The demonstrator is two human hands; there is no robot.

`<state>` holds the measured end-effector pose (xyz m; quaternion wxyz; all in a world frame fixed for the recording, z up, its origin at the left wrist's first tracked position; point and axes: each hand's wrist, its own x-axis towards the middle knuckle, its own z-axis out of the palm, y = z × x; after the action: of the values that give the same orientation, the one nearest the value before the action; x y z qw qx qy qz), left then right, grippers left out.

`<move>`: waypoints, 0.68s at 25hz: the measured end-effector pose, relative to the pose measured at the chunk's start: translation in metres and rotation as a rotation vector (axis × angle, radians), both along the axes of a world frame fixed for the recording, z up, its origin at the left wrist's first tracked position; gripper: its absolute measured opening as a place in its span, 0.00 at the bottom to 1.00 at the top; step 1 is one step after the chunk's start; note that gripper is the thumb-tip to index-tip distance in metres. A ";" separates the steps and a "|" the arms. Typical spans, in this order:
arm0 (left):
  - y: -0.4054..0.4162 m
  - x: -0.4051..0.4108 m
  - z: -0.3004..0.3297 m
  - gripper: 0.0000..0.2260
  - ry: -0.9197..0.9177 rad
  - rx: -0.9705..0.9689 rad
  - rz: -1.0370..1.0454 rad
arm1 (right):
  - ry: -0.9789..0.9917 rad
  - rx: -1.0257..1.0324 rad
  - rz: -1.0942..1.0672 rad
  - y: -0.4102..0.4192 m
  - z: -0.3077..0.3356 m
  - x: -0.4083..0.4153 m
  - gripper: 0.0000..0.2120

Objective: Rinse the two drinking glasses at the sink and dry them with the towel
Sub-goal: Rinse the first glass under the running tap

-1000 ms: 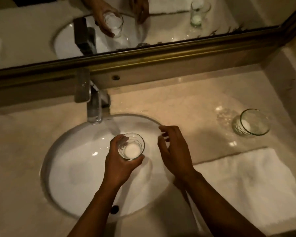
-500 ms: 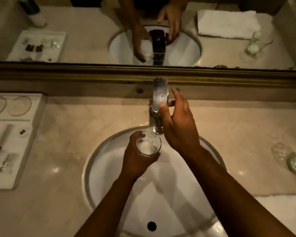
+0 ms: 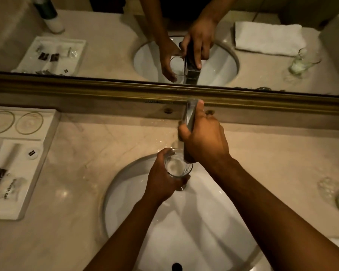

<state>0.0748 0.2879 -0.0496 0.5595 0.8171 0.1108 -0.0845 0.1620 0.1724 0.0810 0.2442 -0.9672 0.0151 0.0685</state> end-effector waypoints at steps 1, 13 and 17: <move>0.000 -0.001 0.000 0.43 0.006 0.004 0.003 | 0.017 0.004 -0.011 0.001 0.001 0.001 0.38; -0.010 -0.002 0.000 0.44 0.005 0.044 -0.003 | 0.072 0.051 -0.079 0.013 0.026 0.008 0.30; -0.011 -0.002 0.009 0.40 0.035 0.016 0.000 | 0.077 0.094 -0.090 0.015 0.032 0.011 0.25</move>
<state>0.0728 0.2765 -0.0401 0.5507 0.8201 0.1211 -0.0977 0.1734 0.1873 0.1129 0.2913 -0.9497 0.0647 0.0952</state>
